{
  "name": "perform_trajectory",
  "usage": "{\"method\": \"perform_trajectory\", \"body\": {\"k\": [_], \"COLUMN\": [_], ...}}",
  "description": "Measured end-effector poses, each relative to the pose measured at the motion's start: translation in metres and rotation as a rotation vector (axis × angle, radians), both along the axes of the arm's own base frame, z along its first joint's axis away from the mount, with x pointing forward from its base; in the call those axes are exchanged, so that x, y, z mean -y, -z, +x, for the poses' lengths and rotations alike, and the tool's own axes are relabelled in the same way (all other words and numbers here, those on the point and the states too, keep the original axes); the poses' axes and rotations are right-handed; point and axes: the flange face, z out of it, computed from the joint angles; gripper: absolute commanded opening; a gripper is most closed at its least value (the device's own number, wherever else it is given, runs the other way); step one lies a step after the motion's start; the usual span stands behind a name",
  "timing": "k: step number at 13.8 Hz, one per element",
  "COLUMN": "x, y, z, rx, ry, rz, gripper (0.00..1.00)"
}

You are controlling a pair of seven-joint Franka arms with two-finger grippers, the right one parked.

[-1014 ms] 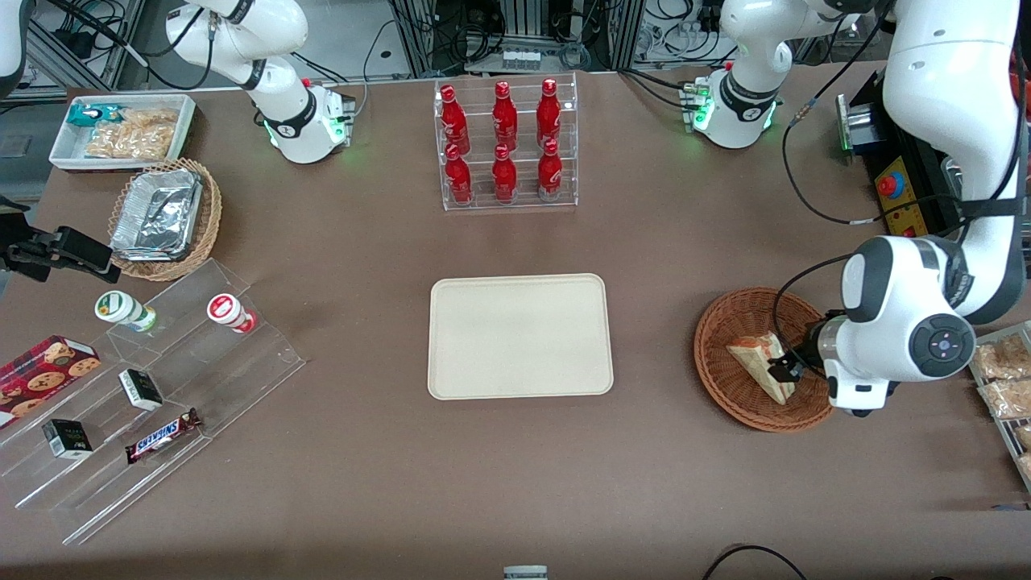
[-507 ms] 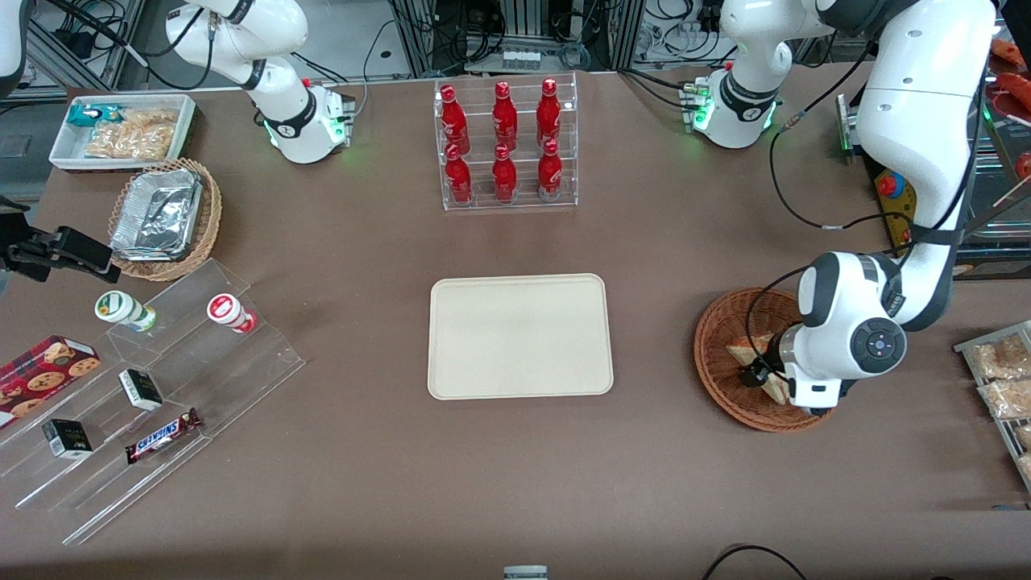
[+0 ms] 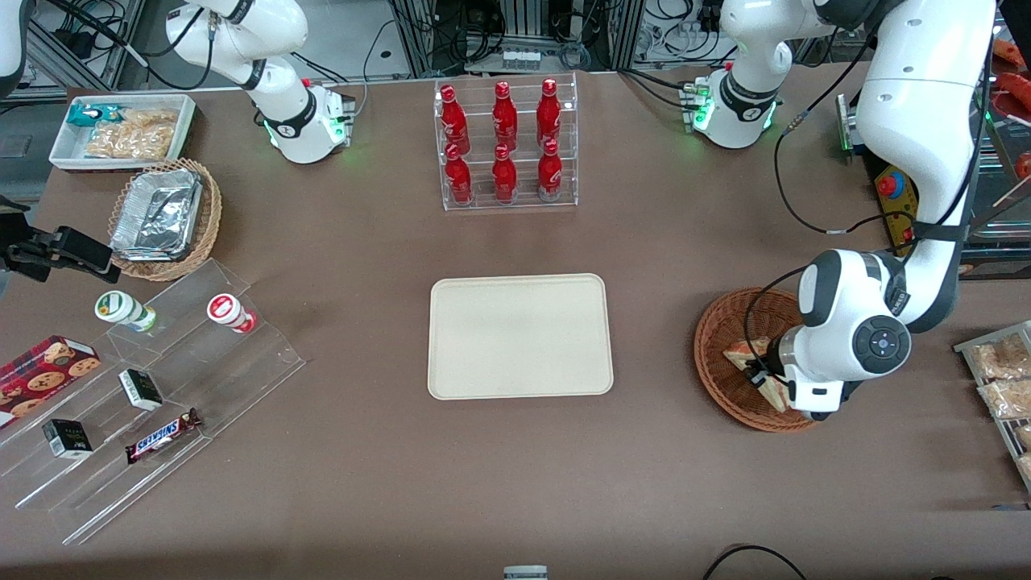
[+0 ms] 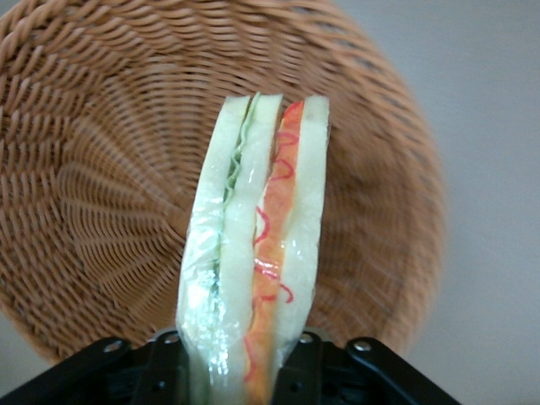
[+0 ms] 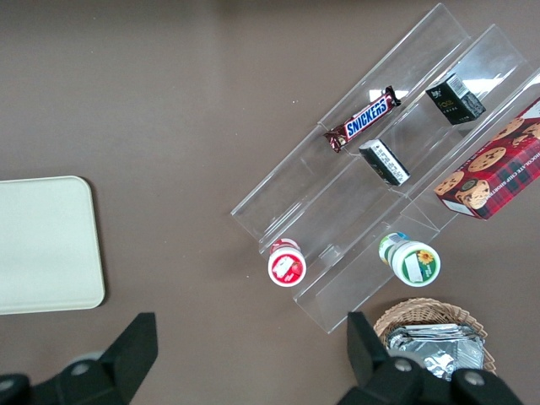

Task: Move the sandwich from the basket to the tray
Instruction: 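Lift the sandwich and carry it with the left gripper over the cream tray, then lower the sandwich onto the tray and open the left gripper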

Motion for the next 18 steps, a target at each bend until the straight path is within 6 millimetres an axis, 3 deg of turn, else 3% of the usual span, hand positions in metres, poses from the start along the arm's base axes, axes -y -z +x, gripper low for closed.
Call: {"method": "perform_trajectory", "body": {"k": [2, 6, 10, 13, 14, 15, 16, 18], "x": [0.069, 0.233, 0.337, 0.390, 0.400, 0.407, 0.411, 0.414], "y": [-0.021, -0.039, -0.036, -0.008, 0.005, 0.017, 0.028, 0.042], "z": [-0.004, -0.055, -0.096, -0.113, -0.115, -0.116, -0.116, -0.115], "rx": [0.029, 0.068, 0.067, 0.061, 0.063, 0.062, 0.062, 0.074], "ry": [0.102, 0.324, 0.411, 0.436, 0.443, 0.452, 0.462, 0.480], "rz": [-0.013, -0.034, -0.138, -0.132, -0.120, -0.110, -0.099, -0.066], "gripper": [0.15, 0.18, 0.23, 0.25, 0.37, 0.65, 1.00, 1.00]}}
